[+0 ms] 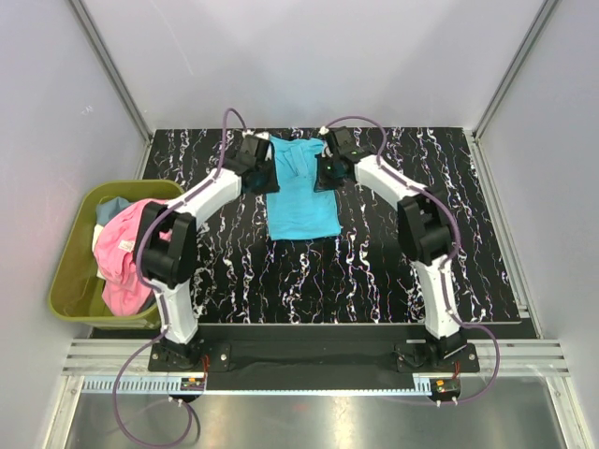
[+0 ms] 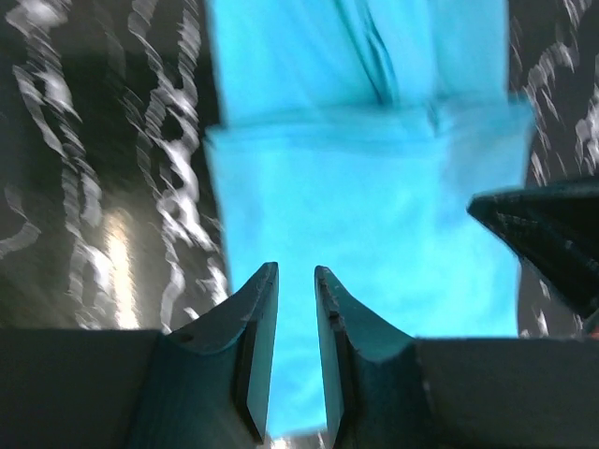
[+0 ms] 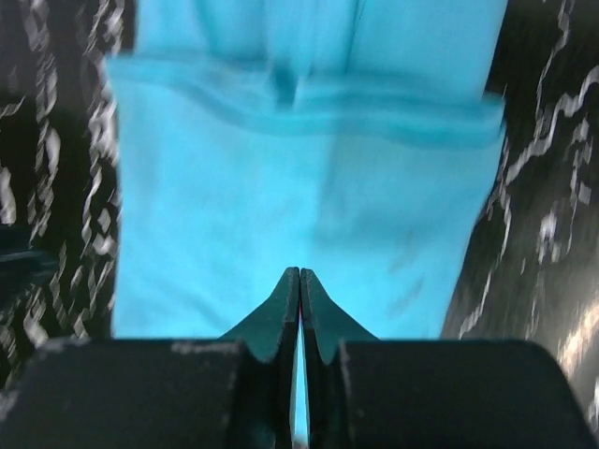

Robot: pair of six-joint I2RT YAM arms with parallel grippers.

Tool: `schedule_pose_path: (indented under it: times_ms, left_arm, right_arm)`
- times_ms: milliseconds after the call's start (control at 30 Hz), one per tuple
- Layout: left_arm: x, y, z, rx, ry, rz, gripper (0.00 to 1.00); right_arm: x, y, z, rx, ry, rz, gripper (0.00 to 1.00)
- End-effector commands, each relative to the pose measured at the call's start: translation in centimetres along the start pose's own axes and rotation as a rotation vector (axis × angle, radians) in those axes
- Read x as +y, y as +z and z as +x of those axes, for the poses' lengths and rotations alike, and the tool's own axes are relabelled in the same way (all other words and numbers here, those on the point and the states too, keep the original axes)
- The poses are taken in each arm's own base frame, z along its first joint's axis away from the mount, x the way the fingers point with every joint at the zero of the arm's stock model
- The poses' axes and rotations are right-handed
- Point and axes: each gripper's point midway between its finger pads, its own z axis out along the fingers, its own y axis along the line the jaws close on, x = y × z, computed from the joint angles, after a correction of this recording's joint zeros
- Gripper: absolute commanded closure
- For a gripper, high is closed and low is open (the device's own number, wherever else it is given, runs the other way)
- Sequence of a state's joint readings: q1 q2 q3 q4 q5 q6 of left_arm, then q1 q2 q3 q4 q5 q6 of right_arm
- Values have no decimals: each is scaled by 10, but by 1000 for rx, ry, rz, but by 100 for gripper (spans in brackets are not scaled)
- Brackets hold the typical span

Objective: Fold and stack the t-shirts
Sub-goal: Fold the tshirt

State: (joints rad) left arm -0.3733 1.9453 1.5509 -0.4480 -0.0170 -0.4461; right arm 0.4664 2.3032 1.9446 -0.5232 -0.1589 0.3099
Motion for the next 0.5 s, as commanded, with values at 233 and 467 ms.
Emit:
schedule_pose_path:
  times_ms: [233,467]
  left_arm:
    - [-31,-32,96,129,-55,228,71]
    - [-4,-7,148,226,-85,156,73]
  right_arm:
    - [25,-89,46,66,10,-219,91]
    - [-12,-49,79,173,90,-260,91]
